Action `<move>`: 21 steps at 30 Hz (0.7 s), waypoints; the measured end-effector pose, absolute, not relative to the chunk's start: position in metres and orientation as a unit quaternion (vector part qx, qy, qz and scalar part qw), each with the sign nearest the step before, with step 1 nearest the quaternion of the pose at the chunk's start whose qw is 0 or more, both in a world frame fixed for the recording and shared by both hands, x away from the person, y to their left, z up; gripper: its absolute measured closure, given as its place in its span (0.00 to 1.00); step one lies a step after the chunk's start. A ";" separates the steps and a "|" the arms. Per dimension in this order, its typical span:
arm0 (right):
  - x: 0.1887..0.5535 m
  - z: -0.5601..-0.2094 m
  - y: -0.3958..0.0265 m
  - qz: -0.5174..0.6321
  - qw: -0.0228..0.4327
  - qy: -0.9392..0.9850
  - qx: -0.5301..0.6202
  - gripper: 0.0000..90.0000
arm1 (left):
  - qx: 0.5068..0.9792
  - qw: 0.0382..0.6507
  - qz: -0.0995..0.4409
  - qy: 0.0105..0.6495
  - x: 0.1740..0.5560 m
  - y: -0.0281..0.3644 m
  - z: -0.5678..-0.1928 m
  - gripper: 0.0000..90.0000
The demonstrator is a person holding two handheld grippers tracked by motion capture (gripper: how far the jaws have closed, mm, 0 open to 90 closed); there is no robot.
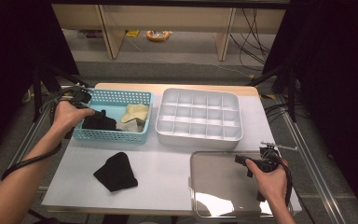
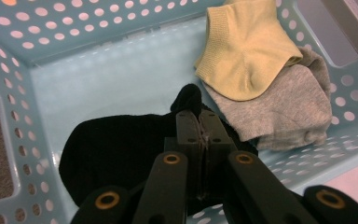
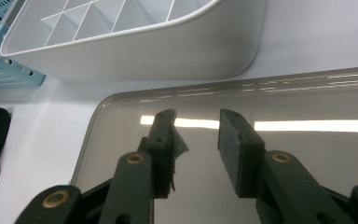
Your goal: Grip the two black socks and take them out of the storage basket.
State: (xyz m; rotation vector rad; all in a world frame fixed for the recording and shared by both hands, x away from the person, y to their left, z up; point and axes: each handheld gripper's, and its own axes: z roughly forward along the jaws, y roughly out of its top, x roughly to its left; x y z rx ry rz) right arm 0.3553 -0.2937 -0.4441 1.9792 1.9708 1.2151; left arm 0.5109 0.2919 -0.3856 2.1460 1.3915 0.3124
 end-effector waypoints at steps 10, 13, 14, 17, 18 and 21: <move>0.359 -0.444 -0.290 0.407 0.049 0.651 0.639 0.74 | 0.801 0.281 0.120 0.515 0.504 0.293 -0.381 0.98; 0.360 -0.444 -0.288 0.406 0.050 0.653 0.638 0.74 | 0.799 0.282 0.121 0.517 0.502 0.294 -0.380 0.98; 0.360 -0.444 -0.287 0.407 0.048 0.654 0.635 0.74 | 0.800 0.281 0.121 0.516 0.502 0.295 -0.380 0.98; 0.360 -0.443 -0.286 0.401 0.043 0.652 0.642 0.74 | 0.799 0.283 0.123 0.516 0.501 0.296 -0.379 0.98; 0.360 -0.443 -0.286 0.401 0.043 0.652 0.642 0.74 | 0.799 0.283 0.123 0.517 0.501 0.296 -0.379 0.98; 0.362 -0.445 -0.288 0.405 0.047 0.655 0.637 0.74 | 0.799 0.283 0.125 0.515 0.500 0.298 -0.377 0.98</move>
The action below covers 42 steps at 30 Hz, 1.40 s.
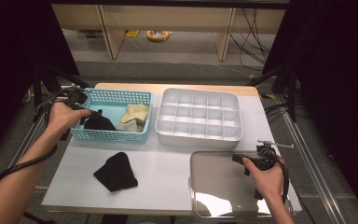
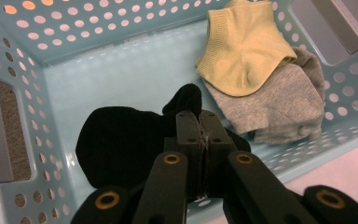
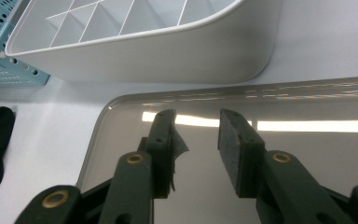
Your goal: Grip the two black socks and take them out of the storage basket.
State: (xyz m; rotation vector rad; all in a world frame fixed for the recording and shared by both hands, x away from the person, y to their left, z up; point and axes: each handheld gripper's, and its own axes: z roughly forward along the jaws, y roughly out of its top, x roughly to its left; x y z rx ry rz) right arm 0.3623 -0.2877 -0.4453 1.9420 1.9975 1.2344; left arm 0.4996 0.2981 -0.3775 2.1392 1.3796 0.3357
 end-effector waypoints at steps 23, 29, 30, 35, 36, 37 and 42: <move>0.365 -0.446 -0.285 0.409 0.048 0.662 0.626 0.74 | 0.791 0.340 0.153 0.484 0.464 0.299 -0.345 0.98; 0.365 -0.446 -0.285 0.407 0.051 0.662 0.627 0.74 | 0.791 0.356 0.156 0.472 0.448 0.299 -0.340 0.98; 0.365 -0.445 -0.285 0.408 0.047 0.662 0.627 0.74 | 0.792 0.360 0.156 0.468 0.446 0.299 -0.340 0.98; 0.362 -0.442 -0.282 0.397 0.034 0.652 0.645 0.74 | 0.791 0.376 0.155 0.457 0.431 0.295 -0.339 0.98; 0.362 -0.442 -0.282 0.397 0.033 0.652 0.646 0.74 | 0.793 0.376 0.153 0.454 0.428 0.294 -0.339 0.98; 0.362 -0.442 -0.282 0.396 0.033 0.652 0.646 0.74 | 0.793 0.378 0.150 0.453 0.426 0.293 -0.340 0.98; 0.363 -0.443 -0.284 0.399 0.047 0.658 0.637 0.74 | 0.801 0.375 0.149 0.443 0.412 0.289 -0.342 0.98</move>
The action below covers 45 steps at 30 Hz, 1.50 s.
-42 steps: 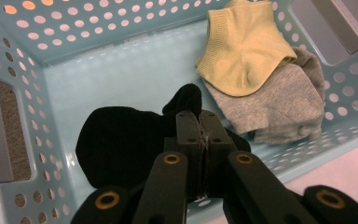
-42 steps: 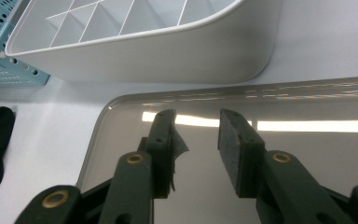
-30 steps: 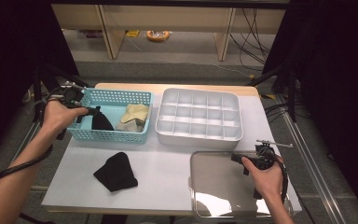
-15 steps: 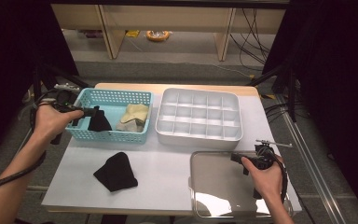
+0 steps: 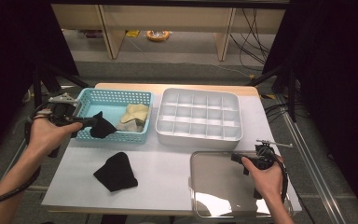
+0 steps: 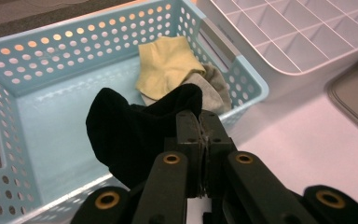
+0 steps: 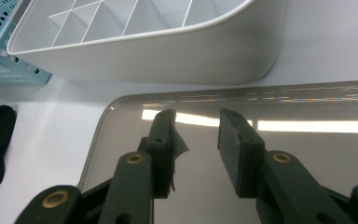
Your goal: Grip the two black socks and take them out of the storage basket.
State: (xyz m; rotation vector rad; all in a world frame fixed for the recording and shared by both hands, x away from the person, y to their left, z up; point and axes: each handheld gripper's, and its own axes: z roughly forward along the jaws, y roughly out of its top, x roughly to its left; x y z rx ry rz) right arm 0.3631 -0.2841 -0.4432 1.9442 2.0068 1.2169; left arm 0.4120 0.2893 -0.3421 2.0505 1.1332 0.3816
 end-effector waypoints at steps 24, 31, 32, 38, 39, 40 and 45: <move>0.363 -0.442 -0.280 0.400 0.031 0.648 0.647 0.74 | 0.827 0.373 0.101 0.409 0.352 0.281 -0.366 0.98; 0.363 -0.442 -0.281 0.397 0.033 0.652 0.646 0.74 | 0.831 0.368 0.082 0.409 0.348 0.276 -0.381 0.98; 0.363 -0.442 -0.281 0.396 0.033 0.652 0.646 0.74 | 0.834 0.365 0.079 0.406 0.349 0.275 -0.383 0.98; 0.362 -0.441 -0.280 0.393 0.030 0.654 0.646 0.74 | 0.844 0.341 0.076 0.407 0.356 0.268 -0.398 0.84; 0.362 -0.441 -0.279 0.399 0.021 0.645 0.651 0.74 | 0.841 0.340 0.078 0.414 0.357 0.268 -0.399 0.72; 0.362 -0.442 -0.280 0.401 0.028 0.649 0.646 0.74 | 0.833 0.348 0.084 0.421 0.358 0.268 -0.400 0.61; 0.363 -0.444 -0.283 0.399 0.043 0.658 0.637 0.74 | 0.829 0.355 0.128 0.412 0.361 0.273 -0.395 0.37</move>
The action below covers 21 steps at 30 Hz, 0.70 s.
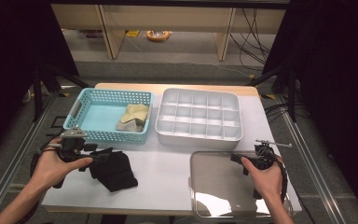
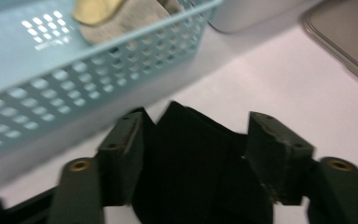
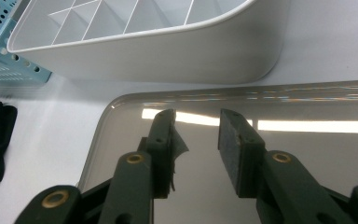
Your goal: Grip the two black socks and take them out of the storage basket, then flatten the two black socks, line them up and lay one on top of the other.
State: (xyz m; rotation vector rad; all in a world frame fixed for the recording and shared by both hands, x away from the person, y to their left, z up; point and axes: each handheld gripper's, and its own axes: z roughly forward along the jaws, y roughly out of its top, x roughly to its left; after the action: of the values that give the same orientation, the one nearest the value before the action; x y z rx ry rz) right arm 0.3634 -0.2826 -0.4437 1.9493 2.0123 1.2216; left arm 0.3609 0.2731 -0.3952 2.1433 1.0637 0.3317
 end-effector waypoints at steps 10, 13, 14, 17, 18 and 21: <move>0.365 -0.442 -0.283 0.400 0.042 0.659 0.636 0.74 | 0.831 0.381 0.142 0.381 0.360 0.262 -0.390 0.37; 0.366 -0.442 -0.284 0.400 0.041 0.660 0.635 0.74 | 0.832 0.381 0.128 0.383 0.360 0.252 -0.394 0.45; 0.366 -0.442 -0.284 0.400 0.041 0.660 0.635 0.74 | 0.835 0.379 0.125 0.379 0.361 0.247 -0.396 0.47; 0.364 -0.441 -0.283 0.402 0.025 0.648 0.646 0.74 | 0.845 0.371 0.113 0.369 0.361 0.238 -0.396 0.54; 0.364 -0.442 -0.284 0.400 0.034 0.654 0.641 0.74 | 0.847 0.367 0.113 0.368 0.362 0.236 -0.396 0.59; 0.365 -0.445 -0.285 0.403 0.045 0.665 0.628 0.74 | 0.860 0.343 0.104 0.364 0.365 0.231 -0.399 0.65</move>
State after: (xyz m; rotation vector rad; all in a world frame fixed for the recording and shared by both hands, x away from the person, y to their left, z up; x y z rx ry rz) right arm 0.3654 -0.2849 -0.4453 1.9178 2.0305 1.2299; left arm 0.3647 0.2308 -0.3991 2.2347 0.9460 0.2699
